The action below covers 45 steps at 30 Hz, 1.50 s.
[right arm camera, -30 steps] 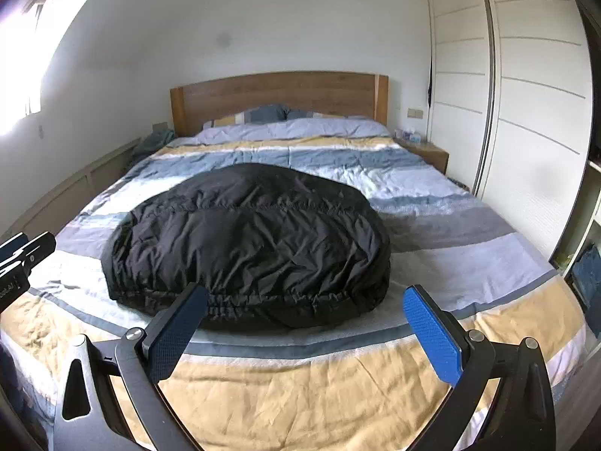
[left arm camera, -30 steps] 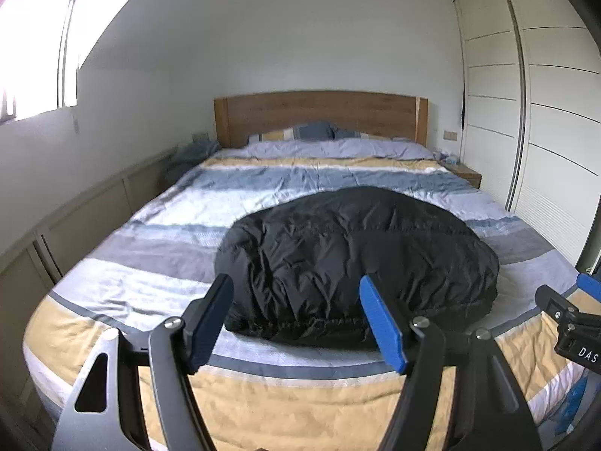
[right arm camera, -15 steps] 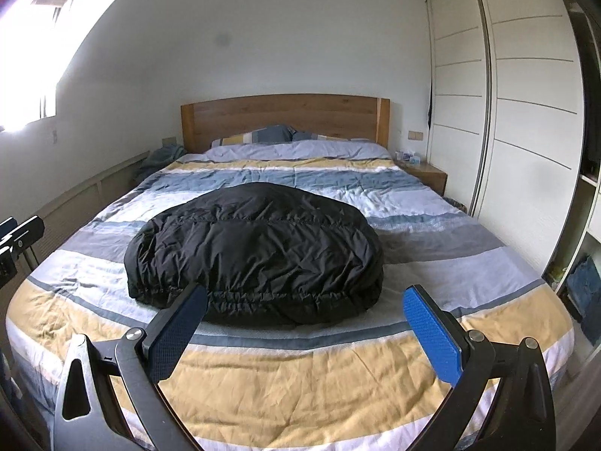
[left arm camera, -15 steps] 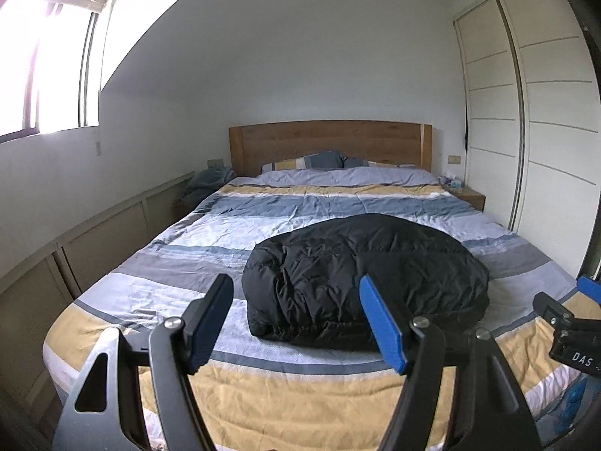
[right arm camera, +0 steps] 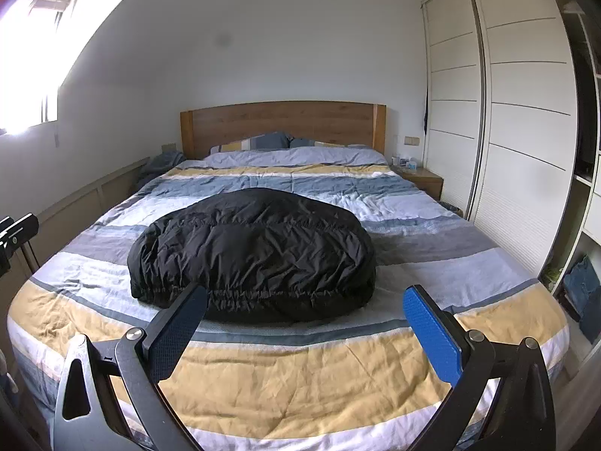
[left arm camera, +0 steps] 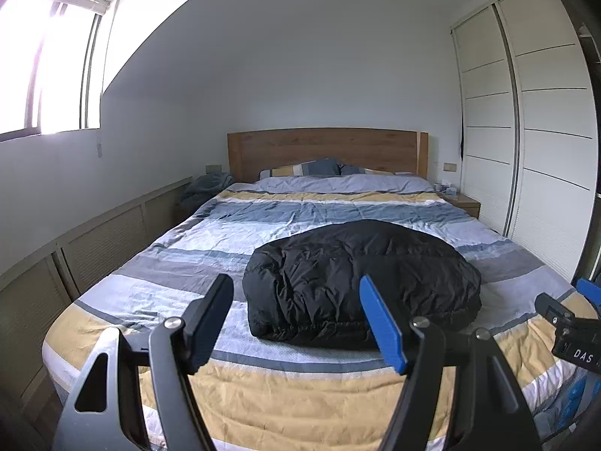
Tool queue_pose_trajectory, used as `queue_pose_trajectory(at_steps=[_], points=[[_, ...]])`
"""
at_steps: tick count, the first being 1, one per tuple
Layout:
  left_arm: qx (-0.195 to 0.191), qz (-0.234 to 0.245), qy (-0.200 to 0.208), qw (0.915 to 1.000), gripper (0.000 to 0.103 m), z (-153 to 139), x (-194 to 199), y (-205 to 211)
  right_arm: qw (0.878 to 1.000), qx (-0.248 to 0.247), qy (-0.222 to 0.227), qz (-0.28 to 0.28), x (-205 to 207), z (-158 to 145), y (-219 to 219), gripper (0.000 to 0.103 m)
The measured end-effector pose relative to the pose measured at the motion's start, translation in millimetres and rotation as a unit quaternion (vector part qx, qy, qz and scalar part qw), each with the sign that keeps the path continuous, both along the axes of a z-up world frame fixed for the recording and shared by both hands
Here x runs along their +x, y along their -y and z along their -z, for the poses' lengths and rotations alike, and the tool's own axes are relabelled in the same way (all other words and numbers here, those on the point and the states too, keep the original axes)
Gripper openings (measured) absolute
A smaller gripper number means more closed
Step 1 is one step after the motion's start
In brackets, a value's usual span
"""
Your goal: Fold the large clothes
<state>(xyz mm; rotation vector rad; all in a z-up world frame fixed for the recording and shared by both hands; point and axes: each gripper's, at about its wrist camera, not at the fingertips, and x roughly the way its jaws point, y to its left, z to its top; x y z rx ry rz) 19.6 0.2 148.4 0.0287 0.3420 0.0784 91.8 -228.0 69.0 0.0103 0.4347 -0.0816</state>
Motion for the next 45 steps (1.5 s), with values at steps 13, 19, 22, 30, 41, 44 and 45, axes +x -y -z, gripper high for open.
queue_pose_trajectory(at_steps=[13,19,22,30,41,44,45], points=[[0.008,0.005,-0.003,1.0000,0.068,5.6,-1.7,3.8,1.000,-0.008,0.000,0.006,-4.4,-2.6,2.3,0.103],[0.009,0.006,-0.003,0.9999,0.068,6.2,-1.9,4.8,1.000,-0.008,-0.001,0.006,-4.5,-2.7,2.2,0.102],[0.011,0.007,-0.003,0.9999,0.068,7.2,-2.2,4.6,1.000,-0.008,-0.001,0.006,-4.7,-2.5,2.3,0.103],[0.012,0.012,-0.006,0.9998,0.068,9.3,-0.4,4.2,1.000,-0.007,-0.002,0.007,-3.8,-1.7,2.7,0.103],[0.011,0.020,-0.014,0.9996,0.068,12.4,2.3,4.1,1.000,-0.005,-0.003,0.008,-3.8,0.7,3.9,0.102],[0.011,0.021,-0.015,0.9996,0.068,12.3,2.2,4.3,1.000,-0.004,-0.005,0.010,-3.6,2.8,3.6,0.103],[0.011,0.022,-0.016,0.9996,0.068,12.7,2.2,4.3,1.000,-0.004,-0.004,0.010,-3.6,2.7,3.7,0.103]])
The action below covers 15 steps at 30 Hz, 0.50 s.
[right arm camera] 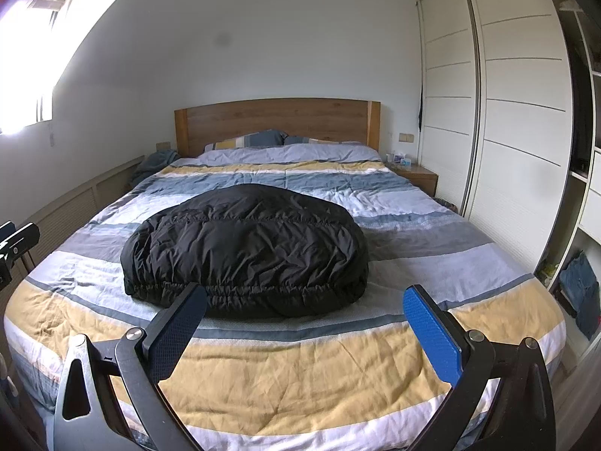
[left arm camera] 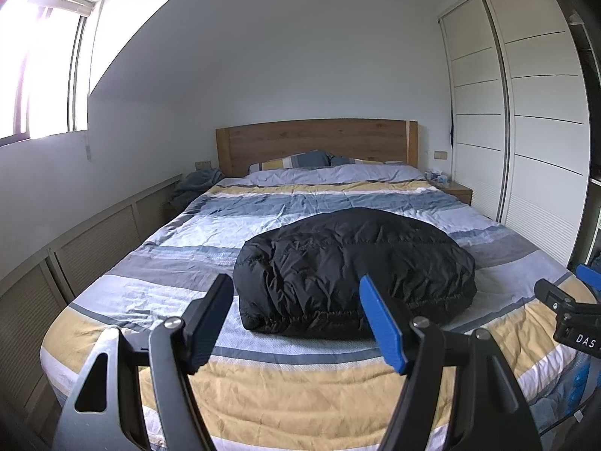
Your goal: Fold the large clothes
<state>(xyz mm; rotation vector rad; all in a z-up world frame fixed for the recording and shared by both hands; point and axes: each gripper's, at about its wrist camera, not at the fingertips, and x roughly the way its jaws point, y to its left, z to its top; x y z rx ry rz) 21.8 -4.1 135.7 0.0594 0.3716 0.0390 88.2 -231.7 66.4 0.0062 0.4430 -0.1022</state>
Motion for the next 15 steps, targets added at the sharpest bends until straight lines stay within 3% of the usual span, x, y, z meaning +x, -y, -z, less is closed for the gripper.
queue_pose_trajectory(at_steps=[15], points=[[-0.008,0.002,-0.011,0.9999,0.068,3.1,3.8,-3.2,1.000,0.002,-0.012,0.001,1.1,8.7,-4.1,0.103]])
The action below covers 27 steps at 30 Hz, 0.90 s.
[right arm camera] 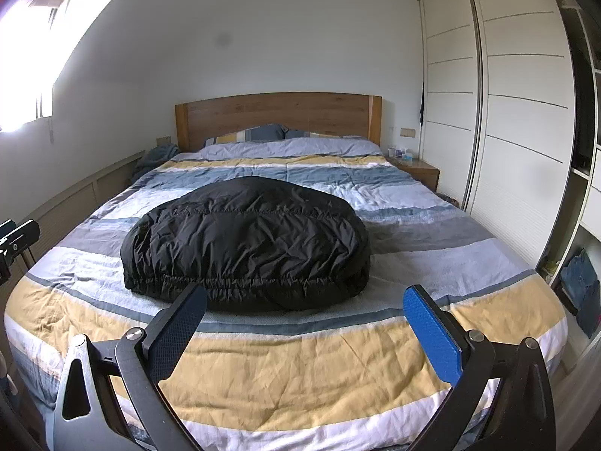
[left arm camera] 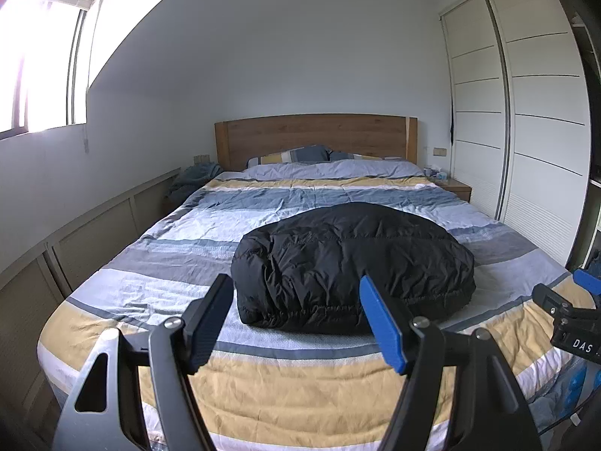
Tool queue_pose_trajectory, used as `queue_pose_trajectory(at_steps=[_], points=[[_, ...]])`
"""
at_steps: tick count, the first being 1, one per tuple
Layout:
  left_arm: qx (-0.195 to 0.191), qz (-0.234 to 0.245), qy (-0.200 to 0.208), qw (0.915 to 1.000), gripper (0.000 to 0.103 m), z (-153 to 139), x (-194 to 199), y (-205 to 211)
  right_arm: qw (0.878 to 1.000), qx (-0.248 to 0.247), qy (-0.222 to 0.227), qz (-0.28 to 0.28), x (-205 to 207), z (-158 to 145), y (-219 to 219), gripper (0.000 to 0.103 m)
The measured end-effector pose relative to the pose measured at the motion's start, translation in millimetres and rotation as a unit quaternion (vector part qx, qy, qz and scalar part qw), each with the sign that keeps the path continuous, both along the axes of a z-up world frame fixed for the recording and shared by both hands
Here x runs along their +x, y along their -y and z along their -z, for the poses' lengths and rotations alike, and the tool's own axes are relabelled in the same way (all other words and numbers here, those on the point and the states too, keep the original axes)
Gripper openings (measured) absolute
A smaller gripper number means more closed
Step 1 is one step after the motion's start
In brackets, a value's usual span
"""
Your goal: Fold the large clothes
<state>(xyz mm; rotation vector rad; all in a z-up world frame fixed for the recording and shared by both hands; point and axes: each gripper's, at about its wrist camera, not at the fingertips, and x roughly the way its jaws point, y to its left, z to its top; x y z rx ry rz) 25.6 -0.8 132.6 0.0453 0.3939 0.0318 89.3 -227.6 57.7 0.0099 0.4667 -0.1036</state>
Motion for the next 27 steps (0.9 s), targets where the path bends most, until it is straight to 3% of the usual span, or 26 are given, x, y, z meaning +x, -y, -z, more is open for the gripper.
queue_pose_trajectory(at_steps=[13,27], points=[[-0.006,-0.002,0.003,1.0000,0.068,0.4,-0.3,-1.5,1.000,0.000,0.001,-0.001,-0.4,0.0,0.6,0.103],[-0.016,0.000,-0.022,0.9996,0.068,7.3,5.2,-2.4,1.000,0.005,0.002,0.004,-1.7,-2.7,2.3,0.103]])
